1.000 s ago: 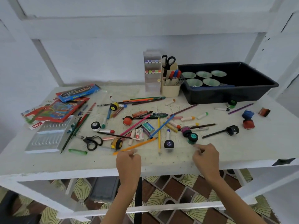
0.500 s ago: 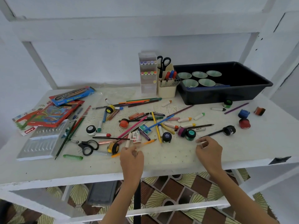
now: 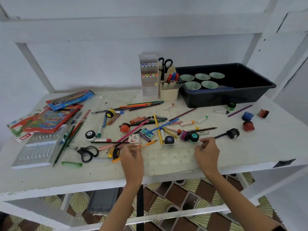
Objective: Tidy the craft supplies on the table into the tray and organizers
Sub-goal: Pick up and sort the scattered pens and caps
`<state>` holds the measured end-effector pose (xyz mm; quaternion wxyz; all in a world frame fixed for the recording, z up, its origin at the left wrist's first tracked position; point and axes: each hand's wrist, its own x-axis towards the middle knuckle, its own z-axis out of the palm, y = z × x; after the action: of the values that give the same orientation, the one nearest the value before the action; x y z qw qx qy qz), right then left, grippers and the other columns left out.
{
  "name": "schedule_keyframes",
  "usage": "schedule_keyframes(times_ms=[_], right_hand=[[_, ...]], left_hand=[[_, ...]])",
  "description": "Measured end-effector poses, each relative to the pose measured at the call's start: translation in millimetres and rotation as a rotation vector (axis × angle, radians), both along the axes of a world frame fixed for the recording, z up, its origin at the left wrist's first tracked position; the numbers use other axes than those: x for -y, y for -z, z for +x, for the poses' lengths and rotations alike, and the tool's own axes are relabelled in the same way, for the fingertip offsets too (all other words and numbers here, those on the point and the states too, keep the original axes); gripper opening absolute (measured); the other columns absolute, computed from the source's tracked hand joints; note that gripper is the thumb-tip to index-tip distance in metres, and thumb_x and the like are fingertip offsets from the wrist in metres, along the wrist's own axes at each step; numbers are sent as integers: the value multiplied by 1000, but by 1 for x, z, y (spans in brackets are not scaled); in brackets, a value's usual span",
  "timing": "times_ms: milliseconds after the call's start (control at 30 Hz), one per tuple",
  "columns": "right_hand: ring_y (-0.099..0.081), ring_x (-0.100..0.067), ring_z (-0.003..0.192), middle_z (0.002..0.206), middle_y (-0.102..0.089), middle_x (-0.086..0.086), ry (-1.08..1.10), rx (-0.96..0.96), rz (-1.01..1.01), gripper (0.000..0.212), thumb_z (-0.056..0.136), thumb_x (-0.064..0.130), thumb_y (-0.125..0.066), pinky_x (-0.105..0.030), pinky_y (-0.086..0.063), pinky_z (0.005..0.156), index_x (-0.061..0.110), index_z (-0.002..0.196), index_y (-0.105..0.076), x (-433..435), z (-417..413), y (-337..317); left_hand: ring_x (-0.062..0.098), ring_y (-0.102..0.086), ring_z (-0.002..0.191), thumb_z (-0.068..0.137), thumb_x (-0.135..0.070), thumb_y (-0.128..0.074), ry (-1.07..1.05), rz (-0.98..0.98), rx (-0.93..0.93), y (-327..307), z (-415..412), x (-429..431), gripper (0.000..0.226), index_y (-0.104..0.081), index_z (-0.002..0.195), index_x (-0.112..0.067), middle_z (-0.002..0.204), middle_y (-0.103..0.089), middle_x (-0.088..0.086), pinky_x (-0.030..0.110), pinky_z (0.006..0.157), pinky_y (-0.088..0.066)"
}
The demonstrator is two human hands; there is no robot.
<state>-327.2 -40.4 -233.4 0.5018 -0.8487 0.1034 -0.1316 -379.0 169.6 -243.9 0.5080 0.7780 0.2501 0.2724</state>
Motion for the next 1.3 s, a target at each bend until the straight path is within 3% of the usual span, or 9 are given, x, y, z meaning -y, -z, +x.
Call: schedule_keyframes(times_ms=[200, 500, 567, 667, 767, 1000, 1167, 1300], right_hand=[[-50, -13, 63, 71, -52, -1, -32, -17, 36, 21, 85, -2, -58, -19, -37, 54, 11, 99, -48, -2, 12, -3], [-50, -15, 62, 73, -54, -5, -100, -65, 4, 24, 84, 1, -60, -19, -37, 53, 12, 98, -45, 2, 24, -6], [-51, -14, 64, 75, -55, -5, -128, -106, 15, 25, 84, 8, -63, -21, -40, 54, 12, 102, -46, 4, 25, -11], [-56, -17, 78, 97, -57, -9, -78, -123, -54, 26, 85, 27, -64, -27, -43, 63, 14, 103, -50, 11, 36, -21], [-53, -14, 82, 100, -57, -4, -70, -268, -134, 36, 86, 41, -61, -28, -43, 69, 13, 107, -54, 12, 49, -34], [-54, -19, 107, 119, -62, -8, -260, -305, -206, 25, 90, 18, -60, -26, -43, 86, 9, 113, -65, -1, 60, -46], [-57, -18, 91, 104, -64, -8, -211, -311, -105, 24, 80, 19, -72, -29, -51, 75, 10, 101, -65, 7, 57, -48], [-57, -15, 82, 96, -63, -8, -179, -125, -164, 30, 77, 19, -75, -28, -53, 73, 11, 103, -64, 11, 47, -58]], left_hand=[[9, -45, 70, 91, -13, -58, -30, 17, 28, -1, 8, 1, 15, -54, 78, -7, 79, -54, 7, 5, 62, -36], [8, -45, 70, 91, -10, -55, -35, -65, 47, -2, 12, 0, 12, -55, 80, -5, 78, -54, 7, 6, 59, -36], [10, -46, 71, 92, -10, -53, -37, -114, 61, 0, 11, -2, 10, -57, 83, -6, 81, -55, 8, 8, 60, -37], [13, -51, 75, 92, -11, -53, -55, -151, 93, 3, 9, -5, 8, -59, 88, -9, 84, -58, 7, 15, 63, -39], [8, -51, 74, 91, -9, -55, -52, -145, 97, 3, 8, -5, 7, -61, 89, -7, 84, -58, 4, 10, 63, -41], [7, -53, 74, 88, -10, -61, -25, -162, 85, 1, 7, -10, 5, -66, 87, -10, 84, -62, 4, 13, 64, -41], [7, -56, 73, 87, -10, -63, -22, -162, 105, 0, 5, -12, 5, -67, 85, -13, 82, -64, 3, 6, 64, -44], [6, -55, 72, 87, -10, -64, -25, -167, 109, 1, 5, -12, 6, -67, 84, -14, 81, -63, 3, 10, 63, -45]])
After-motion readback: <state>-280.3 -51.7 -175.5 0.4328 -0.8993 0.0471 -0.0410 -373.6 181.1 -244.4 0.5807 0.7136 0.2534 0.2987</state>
